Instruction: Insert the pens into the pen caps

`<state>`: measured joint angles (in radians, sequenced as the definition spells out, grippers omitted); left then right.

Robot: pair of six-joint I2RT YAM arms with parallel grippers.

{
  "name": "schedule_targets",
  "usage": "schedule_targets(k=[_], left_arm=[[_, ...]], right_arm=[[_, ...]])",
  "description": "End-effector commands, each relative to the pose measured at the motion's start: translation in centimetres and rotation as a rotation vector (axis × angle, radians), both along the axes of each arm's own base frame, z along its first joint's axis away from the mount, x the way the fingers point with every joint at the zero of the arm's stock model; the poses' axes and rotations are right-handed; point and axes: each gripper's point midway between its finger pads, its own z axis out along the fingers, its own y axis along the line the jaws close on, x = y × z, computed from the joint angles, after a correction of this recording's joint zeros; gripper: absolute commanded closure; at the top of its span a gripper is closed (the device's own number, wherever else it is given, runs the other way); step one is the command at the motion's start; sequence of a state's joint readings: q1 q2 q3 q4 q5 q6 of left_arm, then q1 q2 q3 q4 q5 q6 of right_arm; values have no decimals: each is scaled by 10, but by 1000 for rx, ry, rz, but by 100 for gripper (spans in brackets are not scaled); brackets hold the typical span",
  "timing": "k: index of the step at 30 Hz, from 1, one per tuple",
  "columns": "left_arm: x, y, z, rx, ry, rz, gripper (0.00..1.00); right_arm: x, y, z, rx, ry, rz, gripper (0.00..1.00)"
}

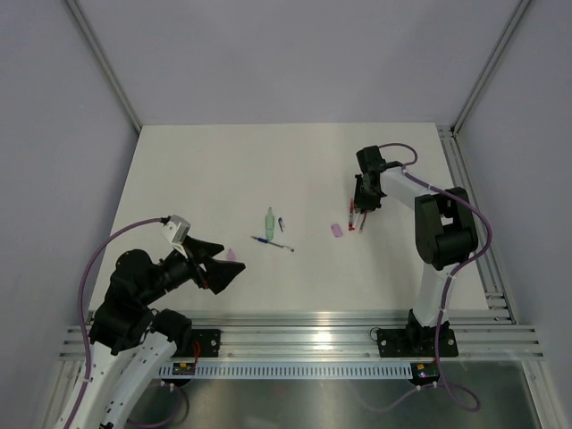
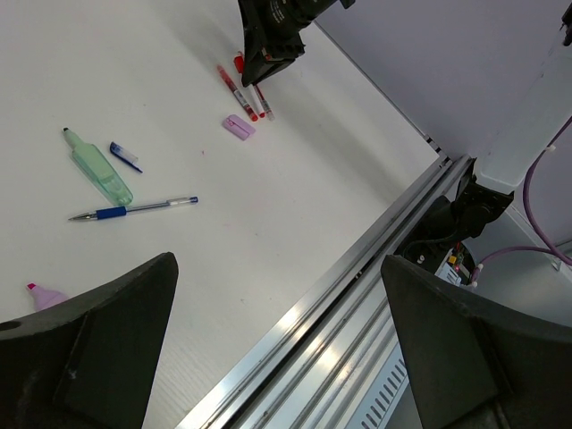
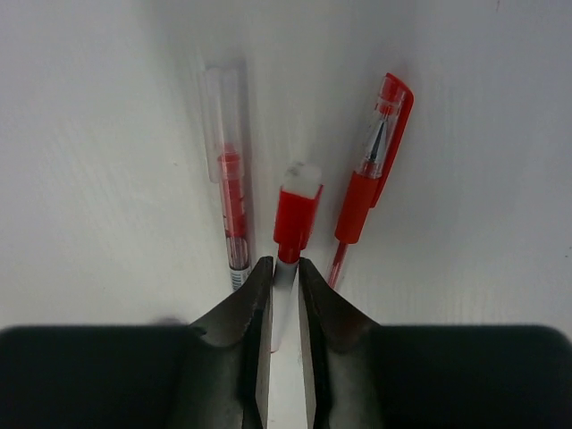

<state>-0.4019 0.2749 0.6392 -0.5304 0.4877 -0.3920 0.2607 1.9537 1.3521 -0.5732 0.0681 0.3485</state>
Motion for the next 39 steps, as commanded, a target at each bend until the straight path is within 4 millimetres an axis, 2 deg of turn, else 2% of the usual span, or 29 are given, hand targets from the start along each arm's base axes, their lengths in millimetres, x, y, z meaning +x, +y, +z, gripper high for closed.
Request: schedule_targets(k=[1, 4, 5, 6, 8, 10, 11, 12, 13, 15, 16, 17, 19, 23, 25, 27, 28, 29, 39], left_arm=[[1, 1, 11, -13, -48, 4, 1], [2, 2, 12, -10, -51, 11, 1], [3, 2, 11, -9, -47, 15, 1], [4, 2, 11, -7, -45, 14, 1], [4, 2, 10, -6, -41, 17, 1], [6, 3, 10, -4, -40, 27, 1], [8, 4, 9, -2, -36, 38, 1], [10, 4, 8, 1, -29, 43, 1], [11, 5, 7, 3, -25, 46, 1], [14, 6, 6, 8, -16, 59, 1], [16, 8, 5, 10, -14, 75, 1], [20, 10, 3, 15, -3, 90, 1], [24, 13, 1, 23, 10, 117, 1], [34, 21, -3, 35, 36, 174, 1], [38, 23, -5, 40, 47, 187, 1], [40, 24, -6, 39, 52, 195, 1], [40, 25, -6, 40, 53, 198, 1], [41, 27, -6, 39, 50, 207, 1], [47, 33, -7, 44, 60, 250, 1]], right_arm=[[14, 3, 26, 29, -63, 0, 74], [12, 2, 42, 39, -93, -7, 67], [11, 2, 46, 41, -99, -11, 66], [9, 2, 59, 53, -127, -10, 66], [1, 8, 65, 89, -138, 5, 66], [-6, 31, 90, 148, -223, 78, 70], [-21, 46, 86, 177, -215, 150, 71], [-28, 60, 95, 190, -243, 202, 71], [-43, 90, 96, 198, -251, 300, 71], [-64, 119, 89, 191, -244, 428, 68], [-79, 145, 88, 201, -248, 508, 66], [-85, 157, 81, 193, -235, 553, 62], [-98, 186, 81, 202, -245, 640, 60], [-105, 216, 60, 128, -233, 760, 50], [-103, 222, 59, 101, -237, 786, 46], [-101, 225, 48, 68, -222, 818, 46], [-97, 229, 51, 66, -234, 825, 46], [-97, 230, 42, 54, -216, 843, 46], [-111, 260, 11, -7, -167, 930, 58]])
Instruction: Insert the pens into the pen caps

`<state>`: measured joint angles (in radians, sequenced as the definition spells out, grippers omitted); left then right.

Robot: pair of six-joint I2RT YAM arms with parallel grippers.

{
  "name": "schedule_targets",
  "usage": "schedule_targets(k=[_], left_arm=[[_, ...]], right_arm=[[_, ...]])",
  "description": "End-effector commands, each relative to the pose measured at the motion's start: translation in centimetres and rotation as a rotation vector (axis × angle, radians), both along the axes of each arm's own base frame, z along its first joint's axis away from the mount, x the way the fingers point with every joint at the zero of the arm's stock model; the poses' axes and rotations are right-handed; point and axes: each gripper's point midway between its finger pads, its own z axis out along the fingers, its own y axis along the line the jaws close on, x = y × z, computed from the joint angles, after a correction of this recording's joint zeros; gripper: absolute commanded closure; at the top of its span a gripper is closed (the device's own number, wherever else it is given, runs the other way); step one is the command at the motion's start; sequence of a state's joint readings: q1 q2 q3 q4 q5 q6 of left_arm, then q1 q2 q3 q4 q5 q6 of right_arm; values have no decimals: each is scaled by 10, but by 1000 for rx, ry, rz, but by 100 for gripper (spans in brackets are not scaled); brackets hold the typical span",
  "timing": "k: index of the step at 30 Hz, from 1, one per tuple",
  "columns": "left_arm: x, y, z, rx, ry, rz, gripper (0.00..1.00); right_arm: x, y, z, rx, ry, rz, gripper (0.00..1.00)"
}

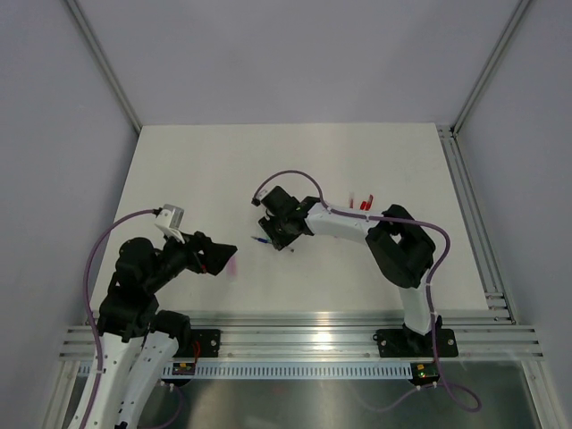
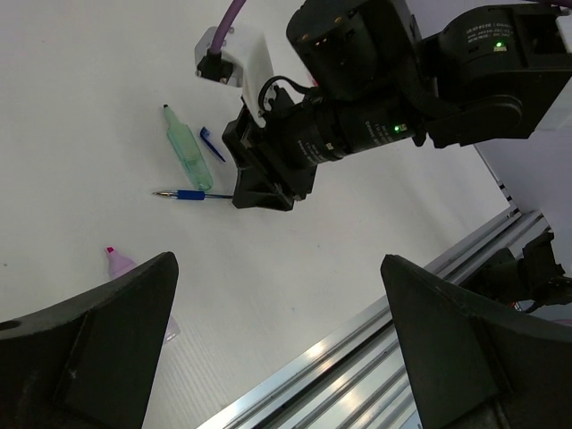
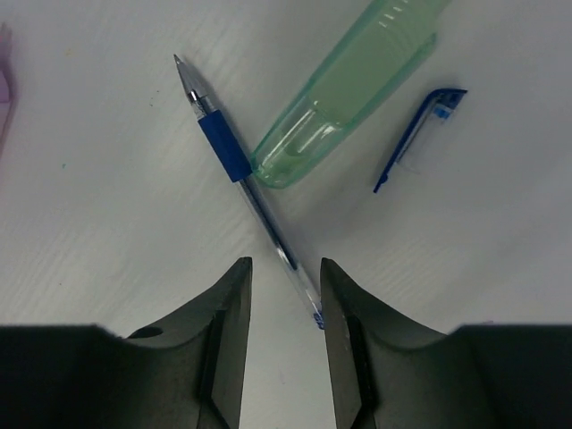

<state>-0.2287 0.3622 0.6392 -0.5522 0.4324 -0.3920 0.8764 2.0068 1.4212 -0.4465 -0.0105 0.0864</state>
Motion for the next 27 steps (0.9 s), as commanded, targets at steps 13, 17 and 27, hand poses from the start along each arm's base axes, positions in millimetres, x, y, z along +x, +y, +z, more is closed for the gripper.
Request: schedule_targets(k=[13, 17, 27], left_arm=[[17, 26, 5, 35, 4, 185, 3], [16, 27, 5, 32, -1, 190, 8], [10, 3, 10, -36, 0, 59, 33]], right_arm=[[-31, 35, -16, -59, -43, 13, 84], [-32, 48, 4, 45, -65, -28, 97], [-48, 66, 139, 669, -104, -205, 100]])
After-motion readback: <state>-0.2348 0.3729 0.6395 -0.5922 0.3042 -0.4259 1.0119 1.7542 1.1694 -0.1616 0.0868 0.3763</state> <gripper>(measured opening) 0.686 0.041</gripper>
